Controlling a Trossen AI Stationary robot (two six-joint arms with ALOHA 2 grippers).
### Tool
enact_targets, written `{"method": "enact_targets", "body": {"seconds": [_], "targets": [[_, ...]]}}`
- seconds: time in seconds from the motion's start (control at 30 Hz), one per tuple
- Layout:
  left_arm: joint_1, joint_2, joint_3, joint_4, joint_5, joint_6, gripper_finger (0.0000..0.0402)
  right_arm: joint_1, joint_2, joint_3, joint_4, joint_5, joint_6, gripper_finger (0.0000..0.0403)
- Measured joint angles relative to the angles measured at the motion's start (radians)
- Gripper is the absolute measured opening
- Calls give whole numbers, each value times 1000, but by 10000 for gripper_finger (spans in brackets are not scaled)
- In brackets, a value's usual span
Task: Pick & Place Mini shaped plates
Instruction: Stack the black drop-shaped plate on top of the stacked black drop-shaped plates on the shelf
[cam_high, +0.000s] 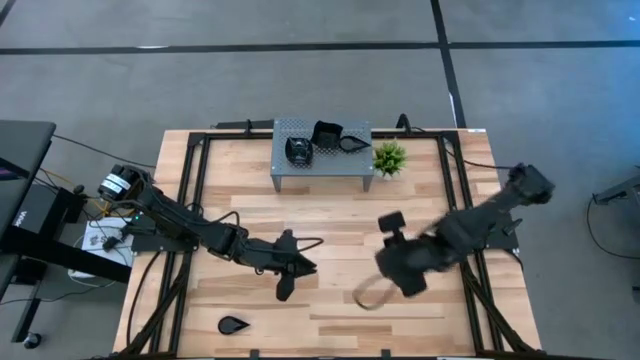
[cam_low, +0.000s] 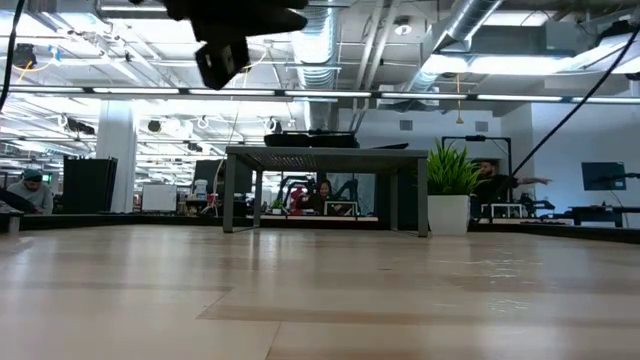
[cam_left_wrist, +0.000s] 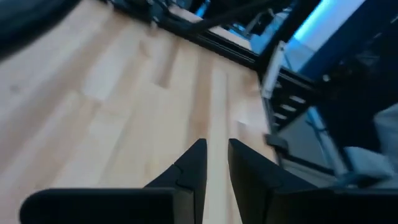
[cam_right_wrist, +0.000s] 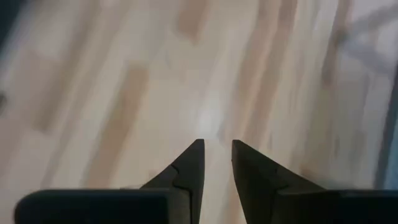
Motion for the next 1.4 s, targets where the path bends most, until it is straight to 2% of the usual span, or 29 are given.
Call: {"method": "enact_targets", "body": {"seconds": [0.1,0.17,0.27,0.37,0.47,0.6,0.7,1.0,1.1,1.3,1.4], "targets": [[-26,0,0,-37,21,-36,66,98,-122,-166,256,38,-16,76],[-50,0,0,-77,37,-60,66,144,-206,-330,474,39,-18,76],[-88,0,0,-167,137,-97,66,185,-302,-597,871,63,-46,76],[-152,0,0,-338,236,-157,66,184,-326,-829,1276,67,-157,76],[-232,0,0,-496,244,-301,66,149,-321,-923,1504,64,-291,76],[-335,0,0,-594,240,-518,69,103,-323,-921,1528,55,-242,76],[-397,0,0,-627,239,-606,79,79,-323,-913,1534,54,-182,76],[-511,0,0,-830,217,-636,119,66,-323,-913,1522,51,-149,76],[-526,0,-13,-807,180,-658,125,66,-323,-913,1521,51,-149,76],[-532,0,-77,-773,201,-709,129,66,-323,-913,1519,51,-149,76],[-532,0,-118,-701,204,-715,129,66,-323,-913,1518,51,-149,76]]}}
